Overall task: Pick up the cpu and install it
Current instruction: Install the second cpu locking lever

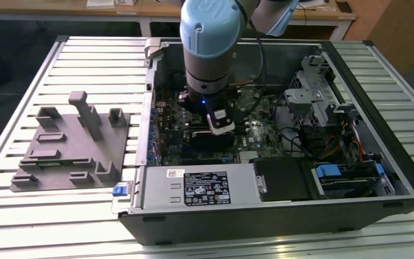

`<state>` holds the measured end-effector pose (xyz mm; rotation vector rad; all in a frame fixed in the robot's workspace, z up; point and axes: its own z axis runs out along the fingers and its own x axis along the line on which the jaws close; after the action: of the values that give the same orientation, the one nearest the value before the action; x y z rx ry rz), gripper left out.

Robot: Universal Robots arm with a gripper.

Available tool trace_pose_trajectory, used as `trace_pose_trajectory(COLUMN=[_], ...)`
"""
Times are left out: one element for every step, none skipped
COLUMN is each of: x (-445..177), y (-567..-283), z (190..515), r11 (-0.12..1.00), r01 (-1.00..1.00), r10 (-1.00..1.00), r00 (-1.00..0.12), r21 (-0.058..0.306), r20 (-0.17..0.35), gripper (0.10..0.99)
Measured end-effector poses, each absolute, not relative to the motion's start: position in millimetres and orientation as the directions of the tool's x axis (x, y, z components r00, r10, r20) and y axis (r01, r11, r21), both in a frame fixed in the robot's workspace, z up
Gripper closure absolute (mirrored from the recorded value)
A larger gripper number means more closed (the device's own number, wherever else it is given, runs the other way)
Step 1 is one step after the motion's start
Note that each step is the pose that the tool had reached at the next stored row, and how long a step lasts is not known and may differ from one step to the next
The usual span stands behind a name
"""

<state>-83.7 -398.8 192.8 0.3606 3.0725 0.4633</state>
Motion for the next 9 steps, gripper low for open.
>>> trace_pose_trajectory(x=[-83.7,-83.8,-83.9,-84.0,-84.1,-84.3,-84.4,-84.4,-84.5], y=[-398.7,-398.7,-398.8,-398.7,-398.7,-398.8,-398.8,-398.8,-398.8], z=[191.8,190.8,190.0,189.2,188.6,188.2,188.1,188.1,188.1], r11=[0.928,0.926,0.925,0.924,0.924,0.923,0.923,0.923,0.923], r01=[0.225,0.224,0.224,0.224,0.224,0.224,0.225,0.224,0.224], r10=[0.228,0.228,0.228,0.228,0.228,0.228,0.228,0.228,0.228], r00=[-0.973,-0.973,-0.973,-0.973,-0.973,-0.973,-0.973,-0.973,-0.973], r21=[0.297,0.302,0.307,0.310,0.311,0.312,0.312,0.312,0.313], r20=[0.022,0.023,0.024,0.025,0.025,0.026,0.026,0.026,0.026], gripper=[0.980,0.980,0.980,0.980,0.980,0.980,0.980,0.980,0.980])
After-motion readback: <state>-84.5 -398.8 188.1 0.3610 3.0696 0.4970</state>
